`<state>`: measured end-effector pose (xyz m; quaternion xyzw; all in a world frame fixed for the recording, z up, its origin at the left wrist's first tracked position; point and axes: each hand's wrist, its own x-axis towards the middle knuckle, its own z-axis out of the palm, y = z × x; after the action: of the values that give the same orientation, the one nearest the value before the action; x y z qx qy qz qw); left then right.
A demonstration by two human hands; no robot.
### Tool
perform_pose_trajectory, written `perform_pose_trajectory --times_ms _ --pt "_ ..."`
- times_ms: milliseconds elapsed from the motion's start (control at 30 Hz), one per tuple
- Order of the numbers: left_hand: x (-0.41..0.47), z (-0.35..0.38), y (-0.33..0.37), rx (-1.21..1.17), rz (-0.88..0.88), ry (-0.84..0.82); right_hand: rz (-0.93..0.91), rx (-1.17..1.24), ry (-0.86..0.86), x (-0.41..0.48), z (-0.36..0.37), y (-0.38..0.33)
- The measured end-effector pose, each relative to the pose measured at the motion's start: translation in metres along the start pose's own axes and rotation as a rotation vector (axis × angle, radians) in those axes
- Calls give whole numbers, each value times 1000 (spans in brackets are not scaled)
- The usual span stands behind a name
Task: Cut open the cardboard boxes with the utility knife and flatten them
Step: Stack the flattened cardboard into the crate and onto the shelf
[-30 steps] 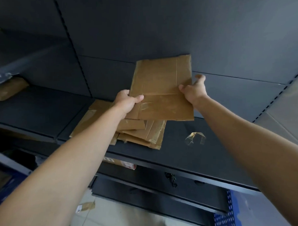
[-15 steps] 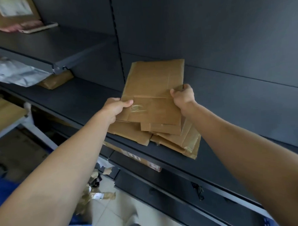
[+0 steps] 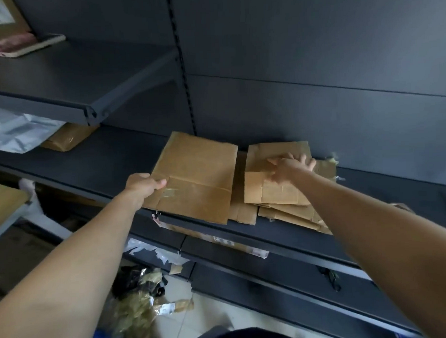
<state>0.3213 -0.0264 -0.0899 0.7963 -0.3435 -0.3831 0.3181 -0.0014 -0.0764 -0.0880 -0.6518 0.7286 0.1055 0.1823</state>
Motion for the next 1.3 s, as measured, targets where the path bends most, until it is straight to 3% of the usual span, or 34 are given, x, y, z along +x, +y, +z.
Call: perform_pose_trajectory --times_ms 233,400,500,600,700,867,1000,1167,1300 --pt "29 42 -6 172 -1 -201 156 261 -33 12 10 28" --pt "22 71 2 291 47 -241 423 699 188 7 9 32" --pt "23 78 8 422 69 -217 366 1040 225 12 7 49" --pt "24 78 16 496 65 -259 370 1251 53 11 0 57" --pt "21 82 21 511 34 -325 388 1267 -127 7 2 62" --pt "12 100 21 636 55 -302 432 1147 58 7 9 70" --pt "5 114 13 811 70 -195 462 1211 -6 8 12 74" --pt "0 118 20 972 54 -62 440 1238 62 4 11 82" --pt "-8 127 49 839 124 45 375 1400 148 -4 -16 100"
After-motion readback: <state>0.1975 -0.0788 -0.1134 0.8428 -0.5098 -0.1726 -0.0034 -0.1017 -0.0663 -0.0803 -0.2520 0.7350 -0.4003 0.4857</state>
